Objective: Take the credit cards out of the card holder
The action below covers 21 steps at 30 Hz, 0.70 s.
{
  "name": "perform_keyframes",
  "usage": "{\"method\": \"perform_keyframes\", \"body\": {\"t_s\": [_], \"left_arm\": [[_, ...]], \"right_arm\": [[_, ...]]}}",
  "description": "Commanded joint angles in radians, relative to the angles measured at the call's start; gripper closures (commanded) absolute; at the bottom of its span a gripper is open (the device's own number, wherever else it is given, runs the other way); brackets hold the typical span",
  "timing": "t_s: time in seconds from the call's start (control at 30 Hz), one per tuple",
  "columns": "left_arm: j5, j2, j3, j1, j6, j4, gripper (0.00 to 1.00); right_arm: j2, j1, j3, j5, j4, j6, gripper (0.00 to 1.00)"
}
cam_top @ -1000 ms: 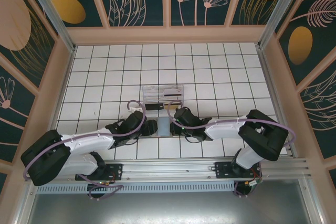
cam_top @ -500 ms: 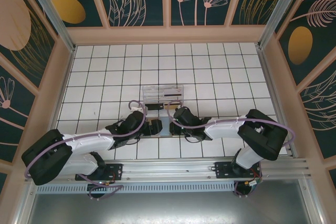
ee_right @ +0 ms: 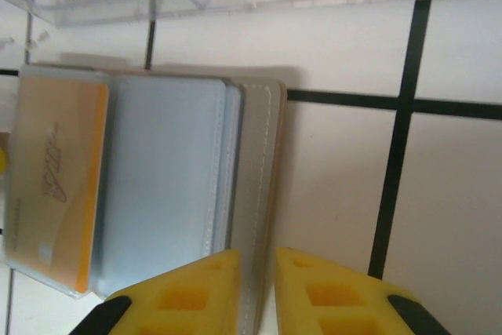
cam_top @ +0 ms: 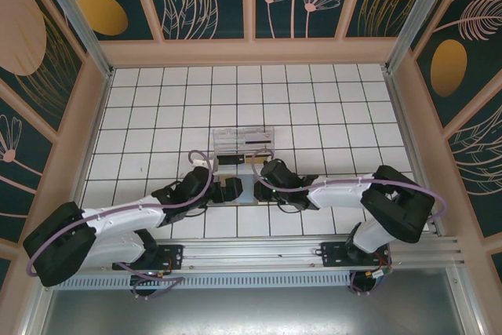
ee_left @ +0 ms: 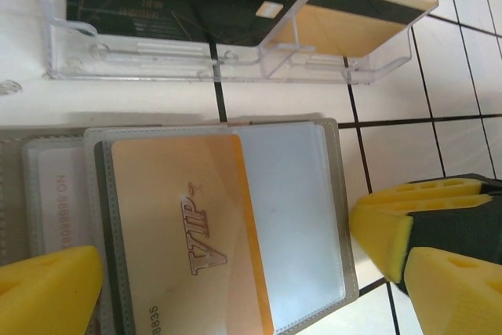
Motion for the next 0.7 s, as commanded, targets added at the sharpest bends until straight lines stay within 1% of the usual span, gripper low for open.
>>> {"method": "perform_keyframes", "body": {"t_s": [0.0,0.03,0.07,0.13,0.2,0.27,0.47,0.5,0.67], "left_arm": [[-0.074,-0.031,0.003,0.001,0.016,-0.08,0.06],[-0.088,-0.034,0.003,0.001,0.02,-0.092,0.08],[-0.101,-0.036,0.002,0.001,0.027,-0.102,0.11],[-0.142,-0.039,0.0,0.001,0.031,-0.128,0.2],[-0.18,-0.042,-0.002,0.001,0.033,-0.152,0.36],[-0.195,-0.043,-0.005,0.001,0.04,-0.158,0.51],[-0.192,-0.01,-0.025,0.002,0.046,-0.143,0.82],[-0.188,-0.005,-0.032,0.002,0.044,-0.136,0.84],[-0.173,0.02,-0.049,0.002,0.031,-0.118,0.87]], "right_arm": [[-0.071,-0.008,0.014,0.021,-0.014,-0.01,0.77],[-0.076,-0.008,0.021,0.021,-0.004,-0.011,0.77],[-0.076,-0.008,0.03,-0.011,0.009,-0.009,0.77],[-0.063,-0.007,0.052,-0.051,0.029,-0.001,0.77],[-0.04,-0.005,0.075,-0.086,0.058,0.012,0.77],[-0.011,0.0,0.094,-0.115,0.084,0.027,0.77],[0.09,0.022,0.155,-0.174,0.132,0.067,0.77],[0.107,0.023,0.164,-0.182,0.135,0.074,0.78],[0.177,0.028,0.192,-0.219,0.163,0.112,0.79]]}}
